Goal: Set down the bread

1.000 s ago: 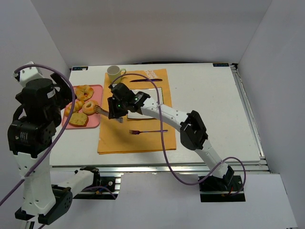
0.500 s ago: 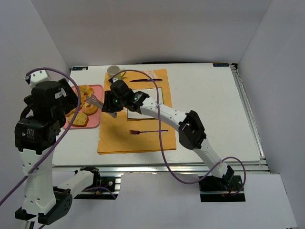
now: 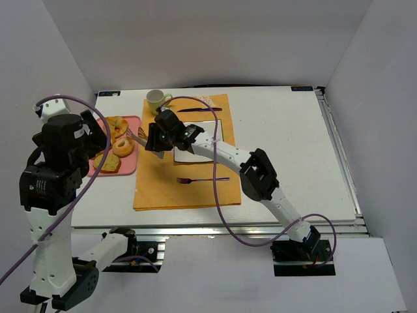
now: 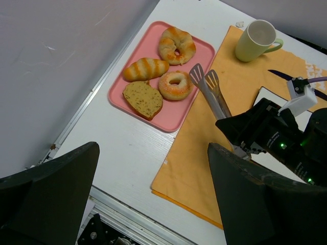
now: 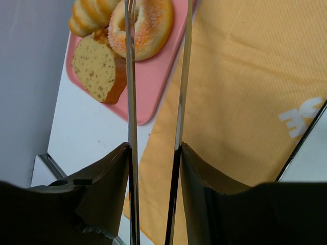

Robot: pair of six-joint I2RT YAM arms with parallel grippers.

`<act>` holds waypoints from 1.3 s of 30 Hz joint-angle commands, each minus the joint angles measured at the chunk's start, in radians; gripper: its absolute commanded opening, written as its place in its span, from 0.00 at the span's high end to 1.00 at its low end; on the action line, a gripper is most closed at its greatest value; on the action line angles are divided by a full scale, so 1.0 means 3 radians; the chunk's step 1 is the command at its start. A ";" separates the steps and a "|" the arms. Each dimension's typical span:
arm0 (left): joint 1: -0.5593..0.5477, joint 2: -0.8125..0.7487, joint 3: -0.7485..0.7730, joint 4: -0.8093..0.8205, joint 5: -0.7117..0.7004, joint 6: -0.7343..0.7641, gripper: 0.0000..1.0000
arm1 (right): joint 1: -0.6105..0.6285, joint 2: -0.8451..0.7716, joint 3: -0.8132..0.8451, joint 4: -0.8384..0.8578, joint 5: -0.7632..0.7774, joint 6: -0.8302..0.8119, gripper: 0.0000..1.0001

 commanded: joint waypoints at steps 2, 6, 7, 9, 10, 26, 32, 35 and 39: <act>0.0000 0.0012 -0.0041 0.0027 0.0040 0.0059 0.02 | -0.0020 0.0056 0.0176 0.0191 -0.0089 0.0012 0.52; 0.0000 0.0017 -0.0061 0.0057 0.0030 0.0064 0.02 | -0.0025 0.0097 0.0171 0.0232 -0.0201 0.0012 0.52; 0.0000 0.0017 -0.0066 0.0063 0.0030 0.0069 0.02 | -0.0025 0.0117 0.0176 0.0227 -0.0217 0.0007 0.52; 0.0000 0.0017 -0.0092 0.0073 0.0025 0.0064 0.02 | -0.0025 0.0128 0.0176 0.0227 -0.0237 0.0002 0.52; 0.0000 0.0017 -0.0102 0.0078 0.0025 0.0069 0.02 | -0.0025 0.0103 0.0166 0.0227 -0.0232 -0.0018 0.52; 0.0000 0.0002 -0.0204 0.0139 0.0015 0.0115 0.02 | -0.0010 0.0118 0.0145 0.0273 -0.0309 -0.0070 0.51; 0.0000 -0.0004 -0.0230 0.0150 -0.0001 0.0120 0.02 | -0.0010 0.0148 0.0115 0.0216 -0.0406 -0.0121 0.50; 0.0000 -0.0004 -0.0235 0.0155 -0.0006 0.0131 0.02 | -0.0010 0.0169 0.0120 0.0186 -0.0421 -0.0146 0.50; 0.0000 -0.0009 -0.0250 0.0155 -0.0021 0.0141 0.02 | -0.0010 0.0189 0.0130 0.0150 -0.0447 -0.0172 0.50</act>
